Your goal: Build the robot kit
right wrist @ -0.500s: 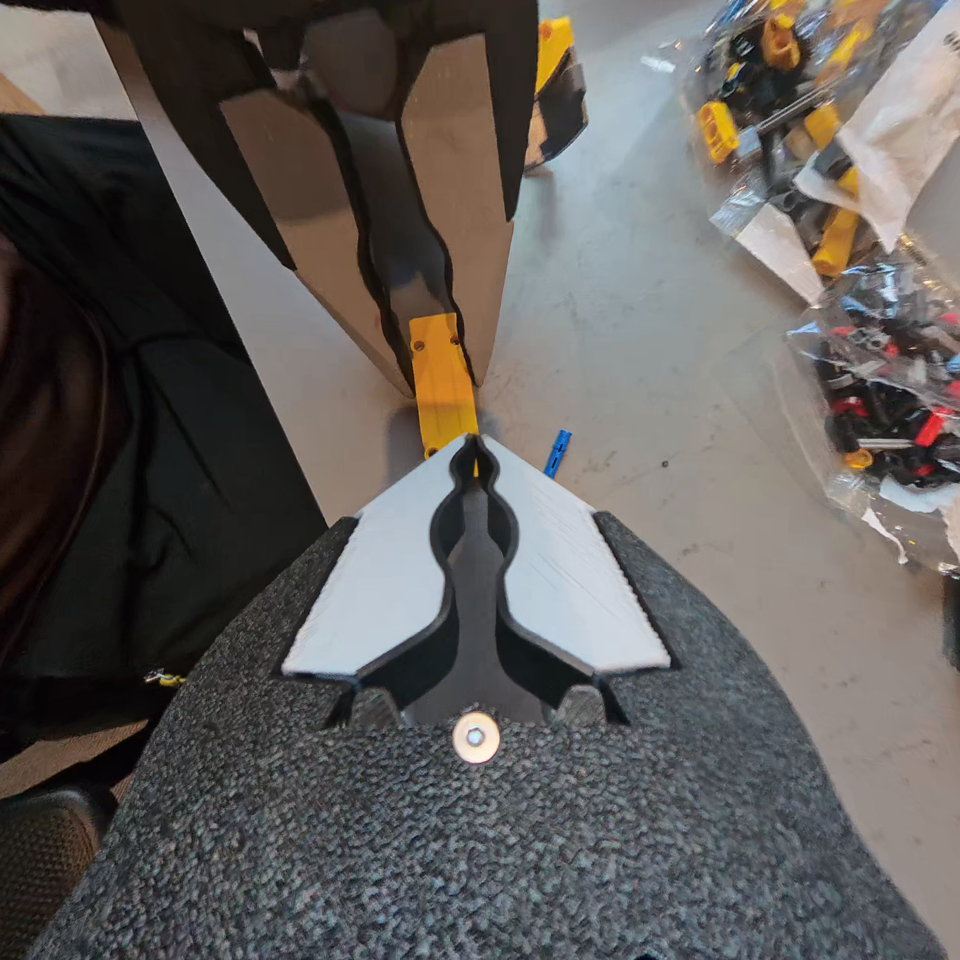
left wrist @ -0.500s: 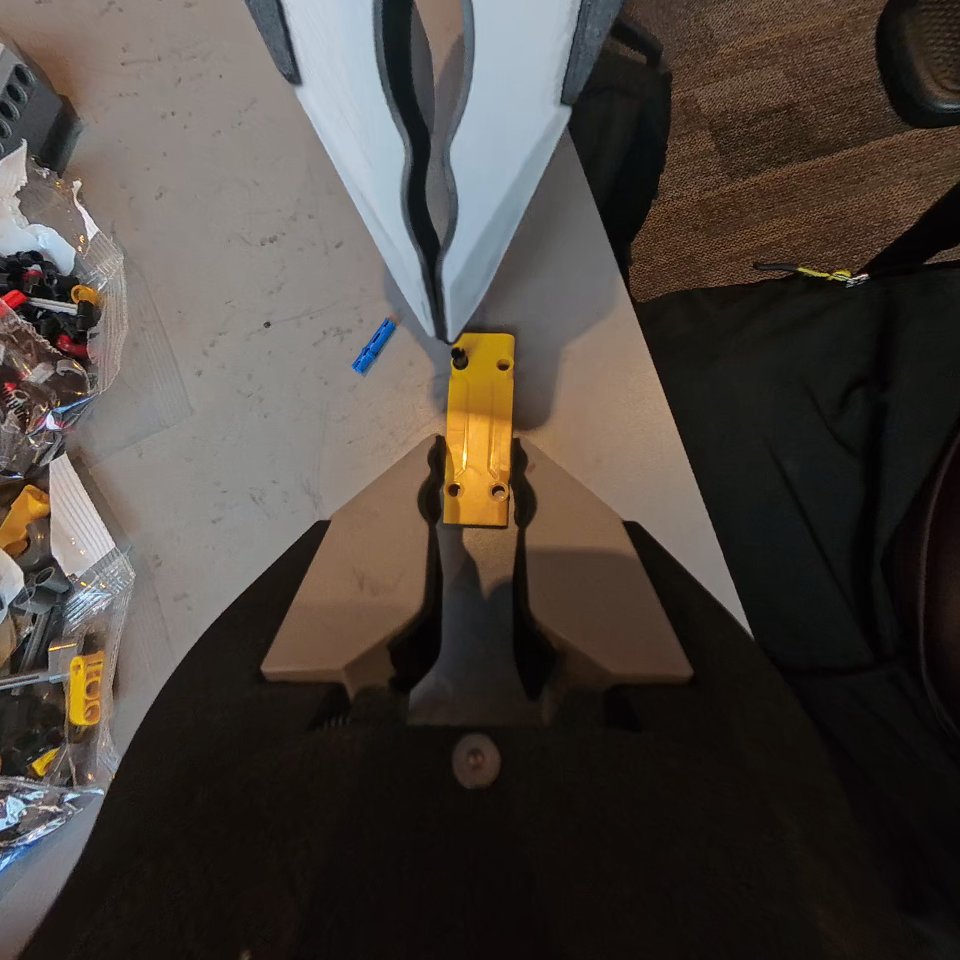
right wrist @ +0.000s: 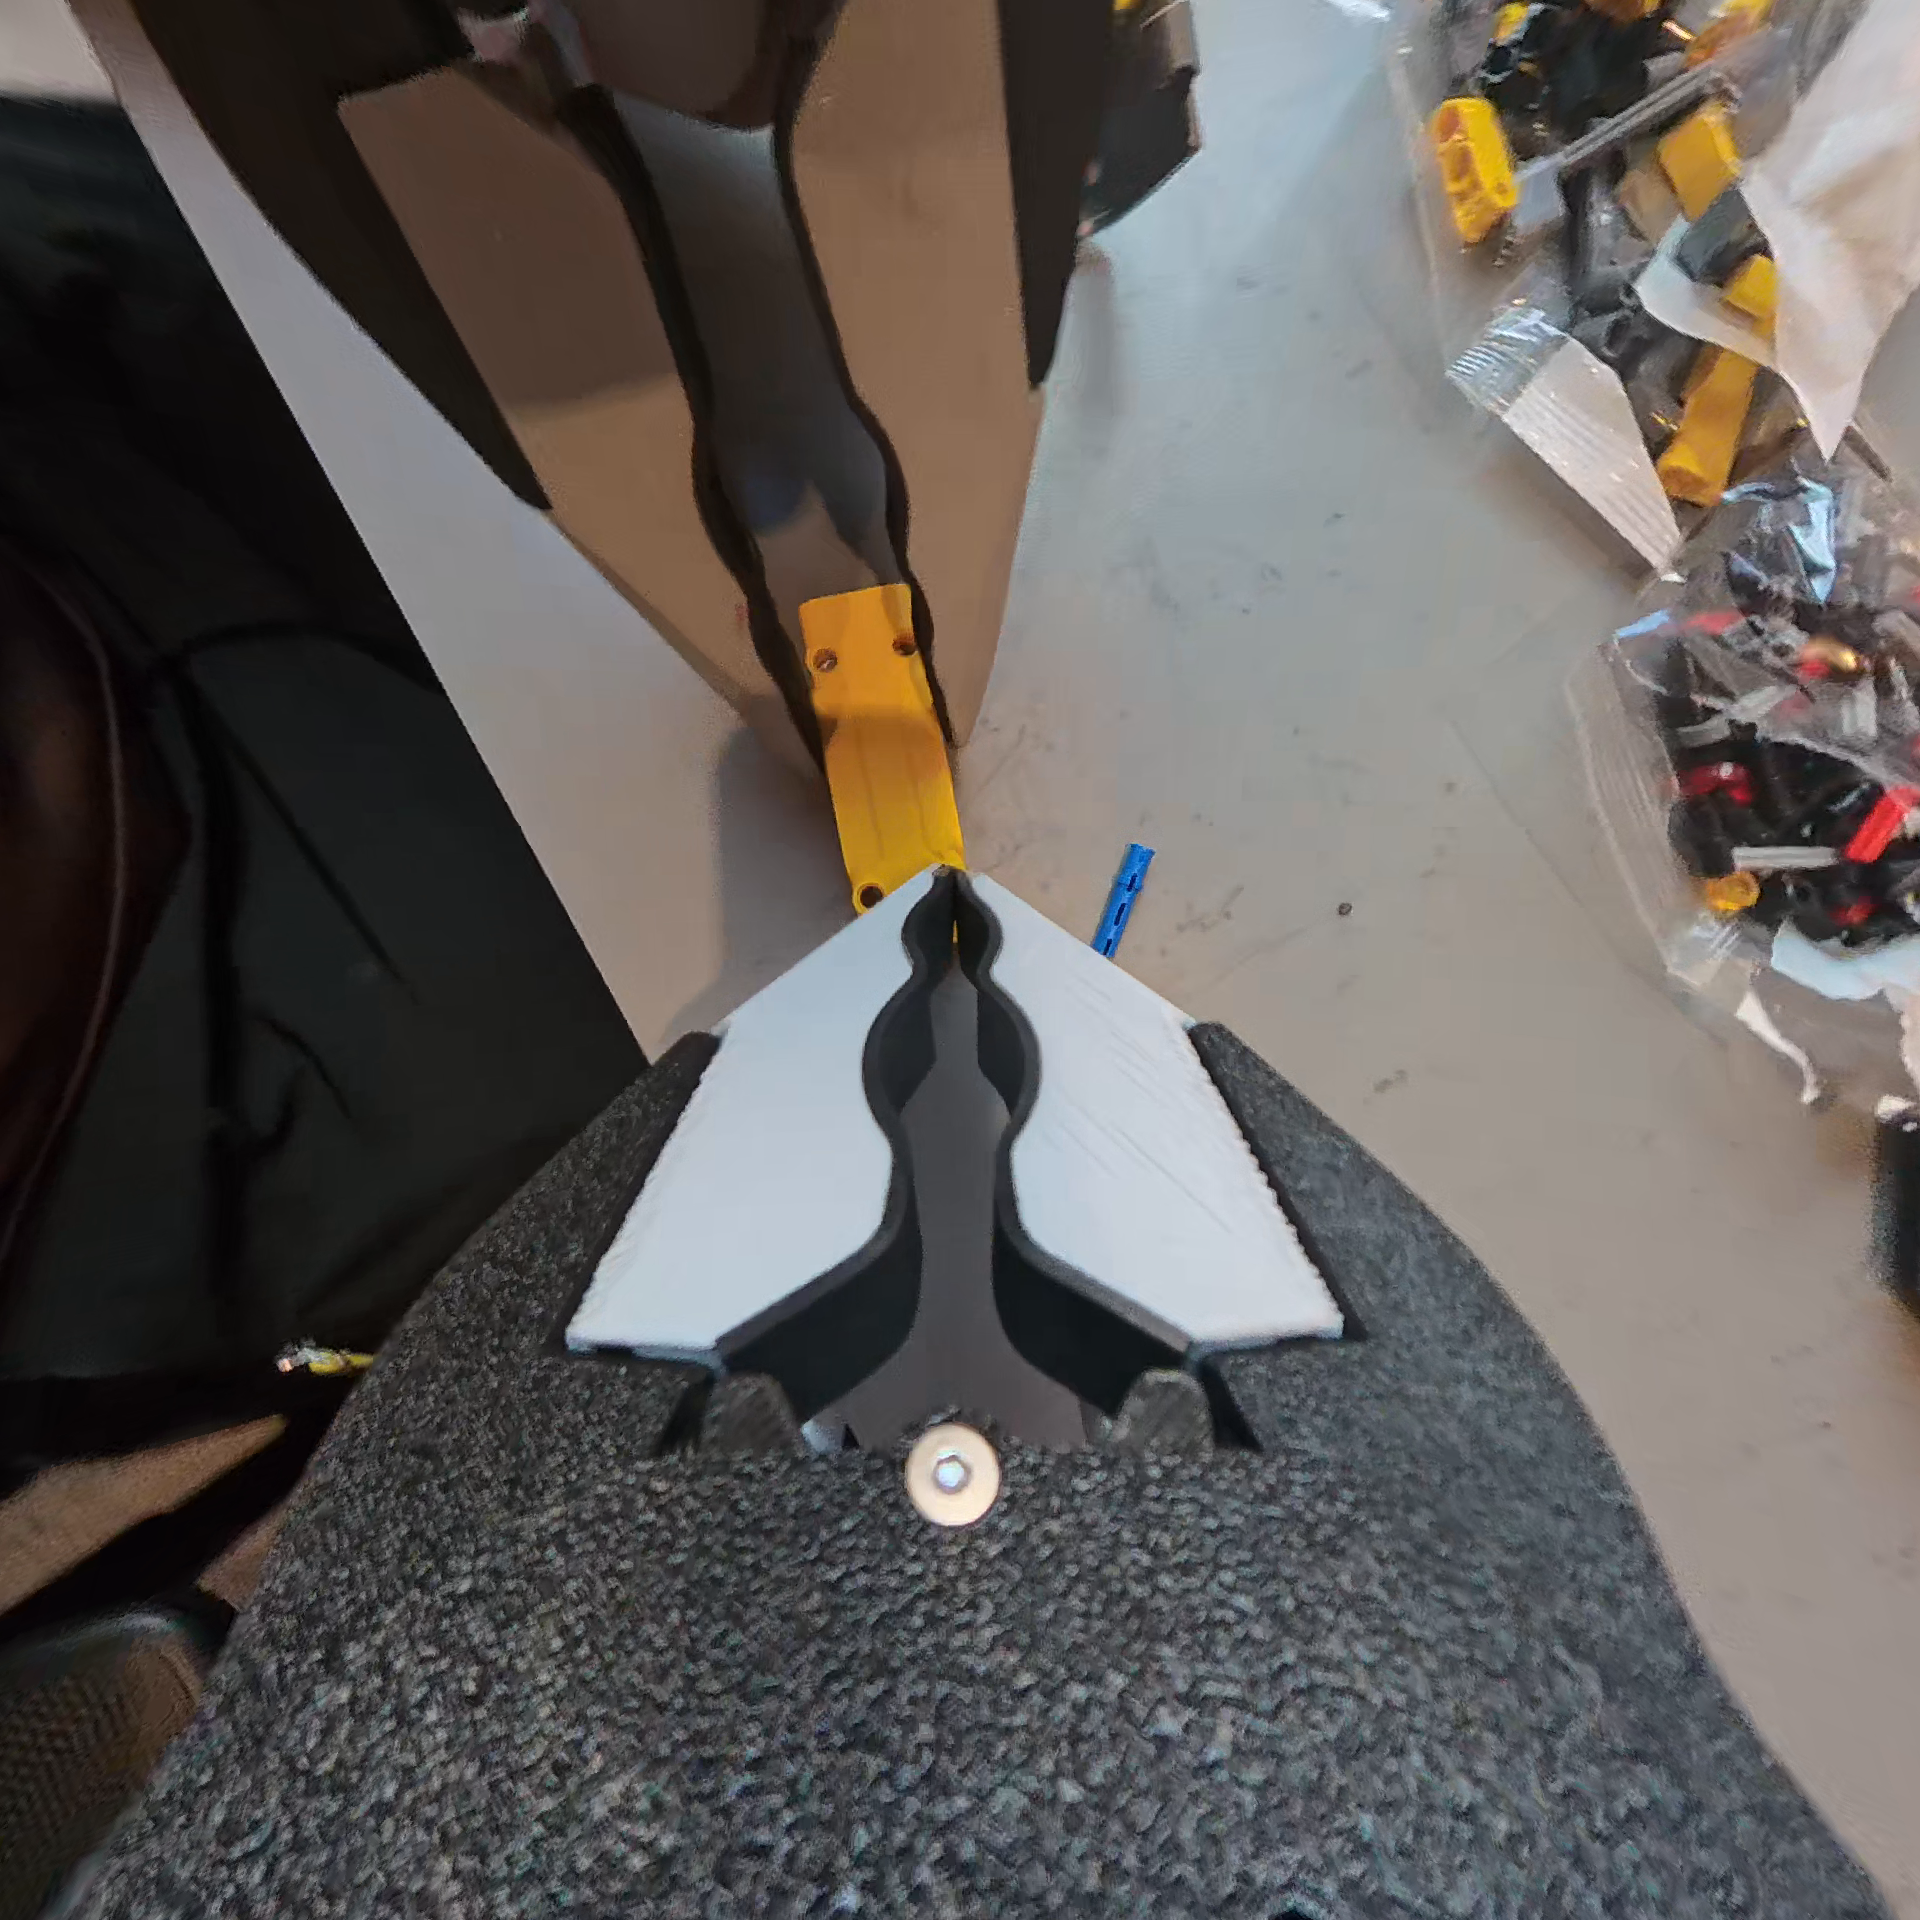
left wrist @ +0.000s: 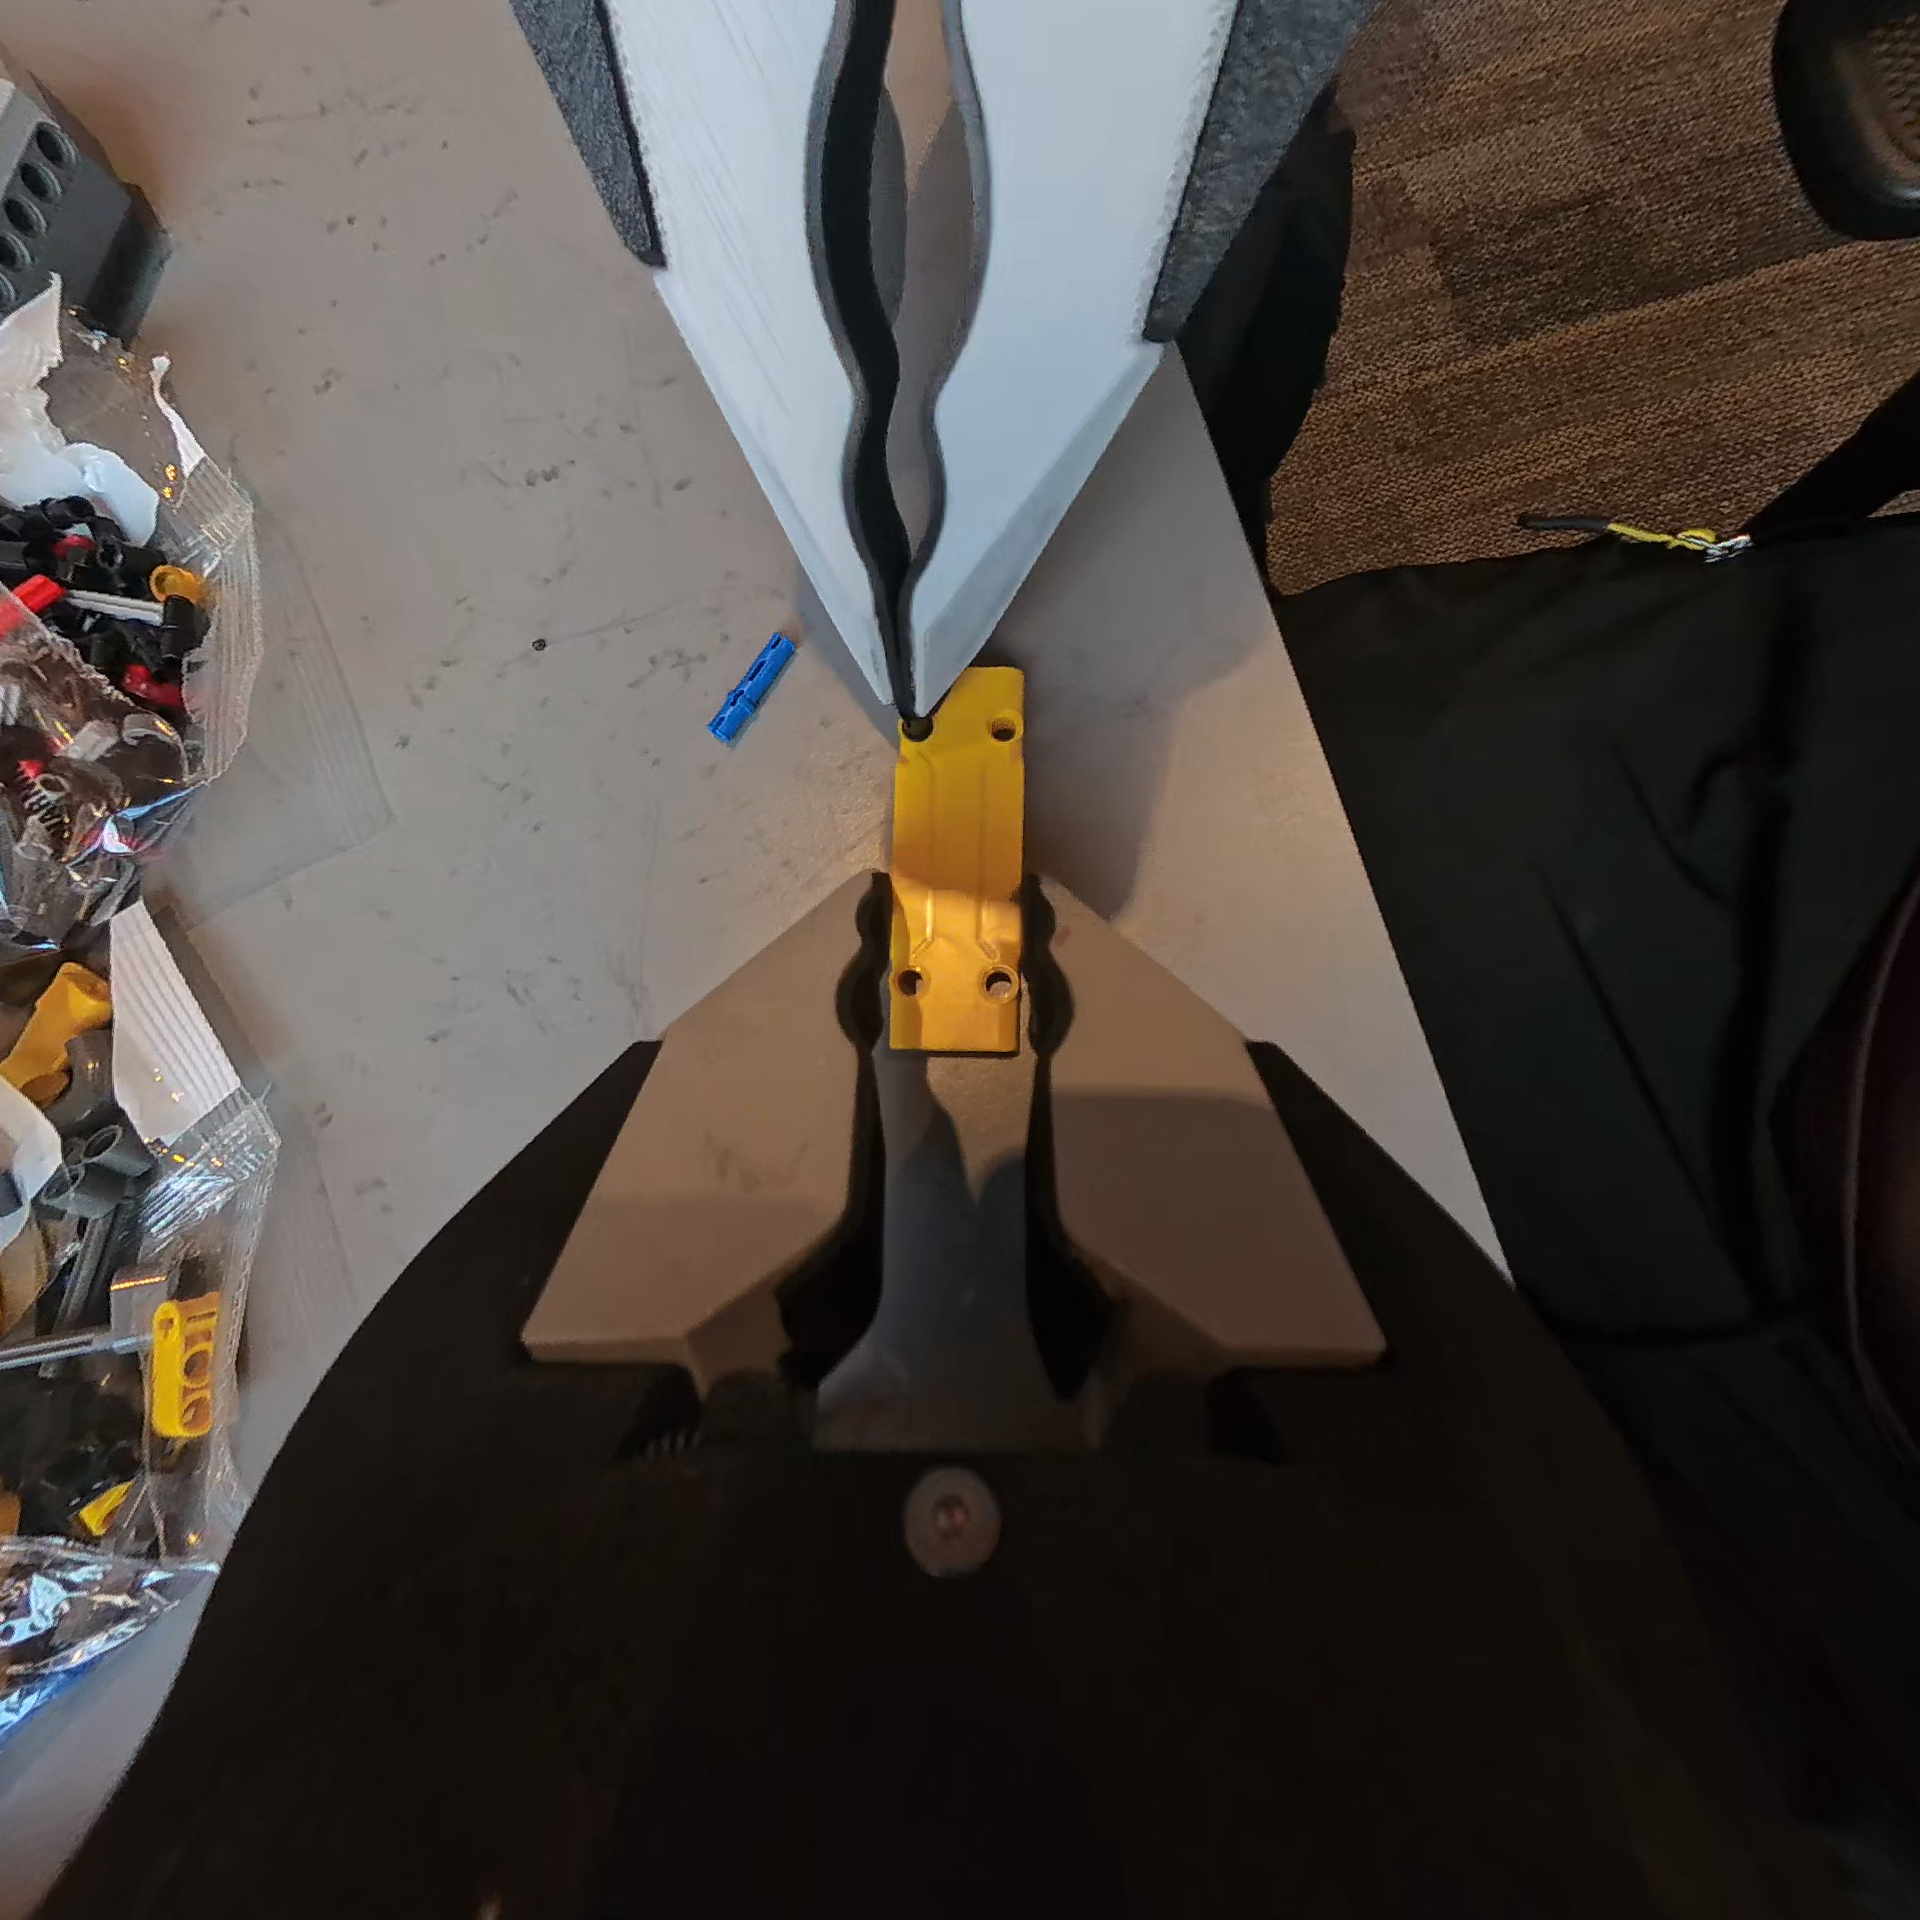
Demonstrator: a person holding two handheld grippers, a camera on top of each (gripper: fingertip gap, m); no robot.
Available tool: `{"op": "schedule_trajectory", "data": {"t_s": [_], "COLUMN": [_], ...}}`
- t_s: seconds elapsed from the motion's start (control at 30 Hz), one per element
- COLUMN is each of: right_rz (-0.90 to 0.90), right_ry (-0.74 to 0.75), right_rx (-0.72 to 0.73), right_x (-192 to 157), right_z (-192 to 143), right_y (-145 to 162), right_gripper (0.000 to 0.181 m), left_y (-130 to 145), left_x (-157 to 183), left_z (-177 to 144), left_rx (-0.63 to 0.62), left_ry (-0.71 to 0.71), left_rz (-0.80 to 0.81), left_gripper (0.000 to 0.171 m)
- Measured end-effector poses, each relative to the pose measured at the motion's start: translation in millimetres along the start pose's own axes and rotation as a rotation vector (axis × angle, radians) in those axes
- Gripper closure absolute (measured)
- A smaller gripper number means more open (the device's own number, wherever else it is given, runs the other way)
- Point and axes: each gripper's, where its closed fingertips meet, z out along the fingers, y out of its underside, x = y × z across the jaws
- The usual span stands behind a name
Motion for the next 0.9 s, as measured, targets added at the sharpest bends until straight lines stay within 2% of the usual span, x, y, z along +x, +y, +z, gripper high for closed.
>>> {"op": "schedule_trajectory", "data": {"t_s": [0.03, 0.17, 0.33, 0.57, 0.8, 0.9], "right_rz": [0.038, 0.168, 0.335, 0.386, 0.329, 0.322], "right_ry": [-0.003, 0.014, 0.102, 0.188, 0.279, 0.268], "right_rx": [0.036, 0.258, 0.373, 0.39, 0.32, 0.285], "right_x": [0.7, 11.1, 35.0, 49.1, 60.5, 60.8], "right_z": [-0.4, -14.0, -21.6, -17.0, -16.7, -8.6], "right_y": [-0.7, -9.4, 0.3, 12.3, 13.8, 13.5], "right_gripper": [0.181, 0.181, 0.166, 0.161, 0.153, 0.149], "left_y": [0.0, -0.2, -0.3, 0.0, 0.2, 0.2], "left_x": [0.0, 0.0, -0.1, 0.0, 0.2, 0.2], "left_z": [-0.1, -0.2, -0.4, -0.6, -0.7, -0.7], "left_rx": [0.001, 0.002, 0.005, 0.002, -0.002, 0.001], "left_ry": [-0.003, -0.012, -0.016, -0.021, -0.022, -0.016], "left_rz": [0.003, 0.008, 0.017, 0.02, 0.019, 0.01], "left_gripper": [0.149, 0.15, 0.149, 0.149, 0.149, 0.149]}}
